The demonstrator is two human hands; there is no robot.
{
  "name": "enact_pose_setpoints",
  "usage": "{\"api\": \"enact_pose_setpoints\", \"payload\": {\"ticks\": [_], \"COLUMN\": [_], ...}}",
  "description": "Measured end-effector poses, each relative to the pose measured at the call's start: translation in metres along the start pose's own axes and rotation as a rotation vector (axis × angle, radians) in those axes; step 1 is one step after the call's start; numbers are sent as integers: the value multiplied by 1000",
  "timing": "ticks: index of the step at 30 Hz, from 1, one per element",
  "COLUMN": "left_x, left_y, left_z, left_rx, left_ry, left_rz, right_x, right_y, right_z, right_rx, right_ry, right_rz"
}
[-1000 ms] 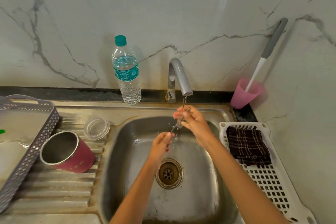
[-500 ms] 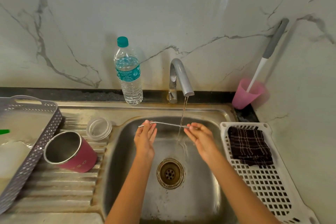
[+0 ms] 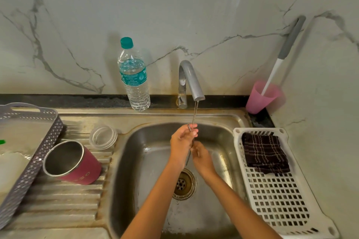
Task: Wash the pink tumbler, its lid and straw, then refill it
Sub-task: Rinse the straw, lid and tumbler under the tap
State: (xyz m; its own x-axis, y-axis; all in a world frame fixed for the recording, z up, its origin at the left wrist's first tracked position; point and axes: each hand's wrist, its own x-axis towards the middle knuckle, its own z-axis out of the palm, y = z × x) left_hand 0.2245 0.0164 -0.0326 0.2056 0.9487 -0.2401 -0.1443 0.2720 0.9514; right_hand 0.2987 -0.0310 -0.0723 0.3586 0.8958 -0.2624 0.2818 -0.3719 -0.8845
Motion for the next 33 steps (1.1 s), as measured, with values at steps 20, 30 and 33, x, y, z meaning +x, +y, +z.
{"api": "enact_pose_setpoints", "payload": {"ticks": [20, 30, 33], "left_x": [-2, -3, -3], "left_y": [5, 17, 28], "left_z": [-5, -3, 4], "left_rx": [163, 11, 12], "left_ry": [33, 7, -25], "left_rz": [98, 39, 54], "right_x": [-1, 1, -2], "right_y": [-25, -28, -29], "right_z": [-9, -7, -4], "right_rx": [7, -44, -19], "right_ry": [76, 126, 193], "right_rz": [-116, -225, -251]}}
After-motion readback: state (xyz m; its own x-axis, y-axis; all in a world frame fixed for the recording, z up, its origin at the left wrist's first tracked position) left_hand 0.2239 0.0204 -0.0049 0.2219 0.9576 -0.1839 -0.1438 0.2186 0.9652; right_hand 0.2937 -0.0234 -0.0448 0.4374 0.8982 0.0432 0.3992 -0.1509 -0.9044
